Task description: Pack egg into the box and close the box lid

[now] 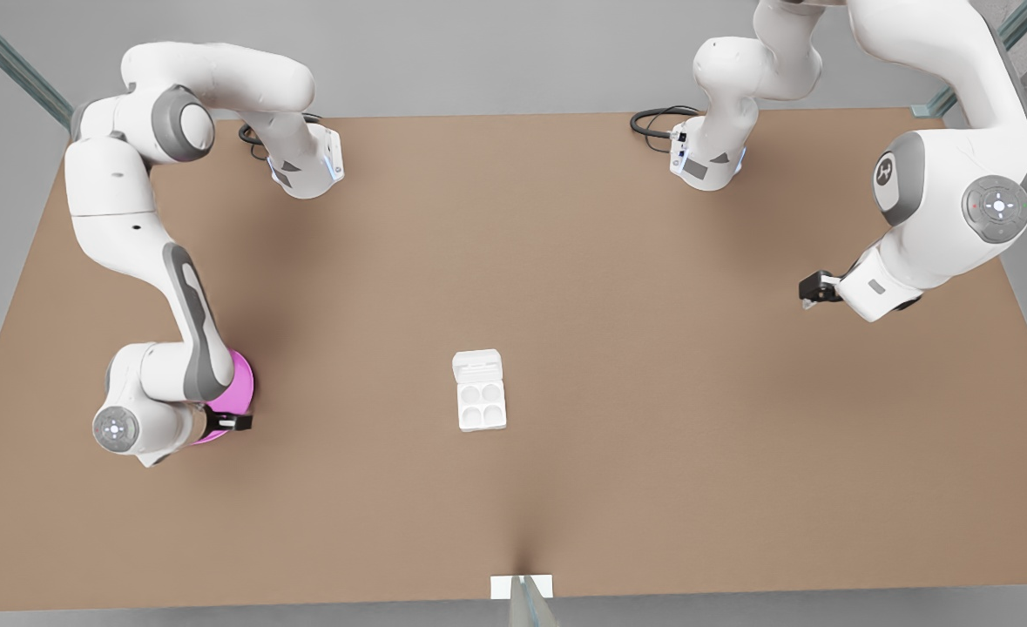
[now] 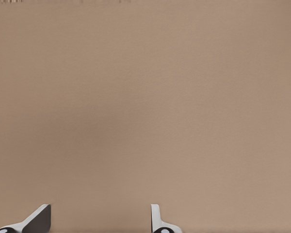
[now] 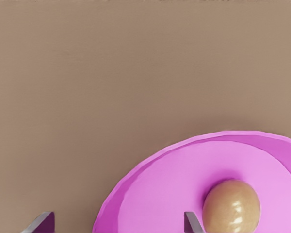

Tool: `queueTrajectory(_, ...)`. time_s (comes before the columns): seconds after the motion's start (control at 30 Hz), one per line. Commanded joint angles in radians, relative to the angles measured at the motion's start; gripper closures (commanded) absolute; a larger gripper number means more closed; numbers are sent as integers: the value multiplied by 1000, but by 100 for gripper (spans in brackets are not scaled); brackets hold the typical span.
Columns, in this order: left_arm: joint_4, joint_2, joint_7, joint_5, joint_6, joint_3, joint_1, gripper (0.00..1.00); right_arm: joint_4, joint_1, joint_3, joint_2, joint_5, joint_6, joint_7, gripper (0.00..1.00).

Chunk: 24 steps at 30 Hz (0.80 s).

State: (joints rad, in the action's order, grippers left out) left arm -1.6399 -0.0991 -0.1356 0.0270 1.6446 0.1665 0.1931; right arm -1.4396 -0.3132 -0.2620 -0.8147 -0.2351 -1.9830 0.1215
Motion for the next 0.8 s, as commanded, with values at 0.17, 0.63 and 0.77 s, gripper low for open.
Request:
queueTrajectory(0.17, 0, -1, -29, 1, 1, 1, 0, 0, -31, -12, 0, 28, -17, -39, -178, 0)
queueTrajectory(0.63, 0, -1, -27, -1, -2, -1, 2, 0, -185, -178, -6, 104, -17, -215, -401, 0)
queueTrajectory(0.77, 0, -2, -27, -1, -2, -1, 2, 0, -189, -176, -5, 104, -17, -211, -399, 0)
